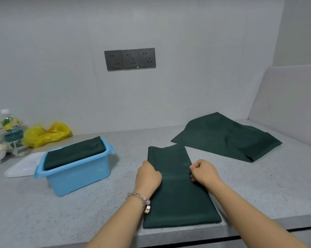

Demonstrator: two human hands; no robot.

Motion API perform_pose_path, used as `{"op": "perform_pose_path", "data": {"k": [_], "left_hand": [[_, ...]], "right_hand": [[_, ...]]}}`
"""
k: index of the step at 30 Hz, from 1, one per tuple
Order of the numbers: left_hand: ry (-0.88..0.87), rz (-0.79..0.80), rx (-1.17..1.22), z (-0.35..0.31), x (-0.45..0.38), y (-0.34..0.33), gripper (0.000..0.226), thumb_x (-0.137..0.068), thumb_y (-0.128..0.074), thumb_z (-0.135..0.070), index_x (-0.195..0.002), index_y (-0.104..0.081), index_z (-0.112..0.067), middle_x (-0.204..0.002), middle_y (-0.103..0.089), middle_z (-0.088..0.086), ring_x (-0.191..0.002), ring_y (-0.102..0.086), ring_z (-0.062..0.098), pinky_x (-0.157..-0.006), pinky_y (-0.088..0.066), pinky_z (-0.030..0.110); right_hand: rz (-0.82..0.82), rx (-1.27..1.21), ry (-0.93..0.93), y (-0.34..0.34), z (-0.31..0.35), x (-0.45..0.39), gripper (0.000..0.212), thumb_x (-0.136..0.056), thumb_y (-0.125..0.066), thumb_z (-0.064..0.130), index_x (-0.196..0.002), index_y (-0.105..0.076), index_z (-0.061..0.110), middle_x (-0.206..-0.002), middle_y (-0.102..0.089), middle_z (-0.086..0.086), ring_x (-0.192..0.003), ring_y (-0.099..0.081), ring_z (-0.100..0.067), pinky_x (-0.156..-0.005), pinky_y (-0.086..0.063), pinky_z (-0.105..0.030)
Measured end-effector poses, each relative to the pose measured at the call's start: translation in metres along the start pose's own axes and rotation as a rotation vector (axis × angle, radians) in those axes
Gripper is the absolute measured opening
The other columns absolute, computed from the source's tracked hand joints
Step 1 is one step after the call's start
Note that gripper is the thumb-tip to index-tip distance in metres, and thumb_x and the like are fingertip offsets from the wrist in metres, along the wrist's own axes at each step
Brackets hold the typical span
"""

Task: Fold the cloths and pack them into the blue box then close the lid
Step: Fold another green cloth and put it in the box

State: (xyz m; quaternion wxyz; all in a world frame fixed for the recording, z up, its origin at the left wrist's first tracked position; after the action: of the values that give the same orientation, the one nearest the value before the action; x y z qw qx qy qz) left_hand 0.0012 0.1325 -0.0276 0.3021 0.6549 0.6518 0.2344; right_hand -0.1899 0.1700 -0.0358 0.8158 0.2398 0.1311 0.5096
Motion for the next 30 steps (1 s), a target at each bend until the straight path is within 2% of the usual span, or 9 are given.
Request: {"op": "perform_pose_path", "data": {"k": [3,5,8,10,13,17,19,23,30], "left_hand": [[0.029,-0.061,-0.022,0.003,-0.007,0.000,0.020,-0.088,-0.043,-0.005,-0.108,-0.047,-0.003,-0.107,-0.047,0.011,-0.076,-0.051,0.021,-0.061,-0.039,0.026],[0.082,-0.073,0.012,0.008,-0.016,-0.001,0.019,-0.090,-0.042,-0.007,-0.108,-0.047,-0.001,-0.110,-0.049,0.016,-0.068,-0.058,0.025,-0.056,-0.044,0.027],[0.158,-0.061,0.064,0.016,-0.030,-0.002,0.016,-0.094,-0.048,-0.016,-0.085,-0.051,-0.003,-0.078,-0.067,0.013,-0.040,-0.056,0.013,-0.041,-0.044,0.019],[0.171,-0.061,0.074,0.018,-0.036,-0.004,0.026,-0.094,-0.051,-0.022,-0.073,-0.052,-0.006,-0.052,-0.061,0.004,-0.032,-0.050,0.008,-0.040,-0.042,0.016],[0.242,-0.094,0.158,0.022,-0.043,-0.005,0.028,-0.092,-0.057,-0.024,-0.070,-0.057,-0.007,-0.045,-0.058,0.003,-0.032,-0.049,0.009,-0.044,-0.043,0.017],[0.322,-0.086,0.348,0.030,-0.048,-0.008,0.023,-0.089,-0.061,-0.020,-0.069,-0.052,-0.010,-0.039,-0.056,0.000,-0.027,-0.048,0.008,-0.038,-0.039,0.013],[0.330,-0.122,0.439,0.032,-0.046,-0.008,0.015,-0.087,-0.063,-0.018,-0.077,-0.053,-0.013,-0.042,-0.059,0.000,-0.029,-0.051,0.008,-0.040,-0.043,0.015],[0.340,-0.147,0.606,0.039,-0.047,-0.009,0.011,-0.084,-0.067,-0.016,-0.083,-0.057,-0.014,-0.055,-0.064,0.000,-0.041,-0.060,0.011,-0.060,-0.056,0.028],[0.416,-0.023,0.884,0.038,-0.047,-0.005,0.014,-0.080,-0.071,-0.012,-0.080,-0.060,-0.002,-0.080,-0.065,0.009,-0.054,-0.064,0.016,-0.041,-0.050,0.021]], "right_hand": [[-0.025,-0.035,-0.039,0.000,-0.006,-0.009,0.012,-0.083,-0.043,0.005,-0.074,-0.048,0.012,-0.072,-0.062,-0.005,-0.049,-0.063,-0.016,-0.065,-0.050,-0.027],[-0.025,-0.050,-0.069,-0.003,-0.008,-0.016,0.017,-0.088,-0.049,0.007,-0.074,-0.042,0.013,-0.070,-0.059,-0.005,-0.045,-0.062,-0.018,-0.064,-0.050,-0.028],[-0.040,0.064,-0.071,-0.004,-0.007,-0.023,0.034,-0.090,-0.055,0.015,-0.062,-0.035,0.017,-0.061,-0.060,-0.006,-0.039,-0.058,-0.014,-0.053,-0.043,-0.023],[-0.059,0.144,-0.077,-0.006,-0.004,-0.027,0.035,-0.091,-0.055,0.018,-0.061,-0.037,0.015,-0.058,-0.059,-0.005,-0.037,-0.056,-0.013,-0.047,-0.039,-0.020],[-0.047,0.143,-0.130,-0.008,0.000,-0.031,0.024,-0.090,-0.054,0.016,-0.067,-0.047,0.012,-0.059,-0.062,-0.005,-0.040,-0.056,-0.014,-0.048,-0.040,-0.019],[-0.041,-0.140,-0.264,-0.007,-0.008,-0.035,0.016,-0.087,-0.056,0.006,-0.071,-0.056,0.008,-0.061,-0.063,-0.007,-0.039,-0.056,-0.017,-0.054,-0.050,-0.022],[-0.048,-0.291,-0.297,-0.007,-0.013,-0.036,0.016,-0.086,-0.057,0.002,-0.071,-0.056,0.007,-0.060,-0.061,-0.008,-0.036,-0.054,-0.017,-0.044,-0.050,-0.019],[-0.041,-0.458,-0.266,-0.009,-0.018,-0.040,0.010,-0.086,-0.058,0.000,-0.082,-0.054,0.008,-0.074,-0.066,-0.007,-0.055,-0.063,-0.021,-0.073,-0.058,-0.036],[0.092,-0.597,-0.328,-0.003,-0.014,-0.033,0.001,-0.088,-0.059,0.005,-0.087,-0.058,0.006,-0.083,-0.065,-0.008,-0.061,-0.066,-0.016,-0.040,-0.051,-0.017]]}}
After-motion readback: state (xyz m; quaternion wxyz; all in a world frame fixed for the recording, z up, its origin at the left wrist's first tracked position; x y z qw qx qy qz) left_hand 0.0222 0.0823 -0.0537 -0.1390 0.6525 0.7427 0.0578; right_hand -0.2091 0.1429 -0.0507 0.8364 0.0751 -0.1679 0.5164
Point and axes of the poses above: each hand's wrist, its own x-axis away from the middle knuckle, its own y-axis out of the back of the hand, z = x × y, the point moved 5 cm from there along -x, towards the middle knuckle
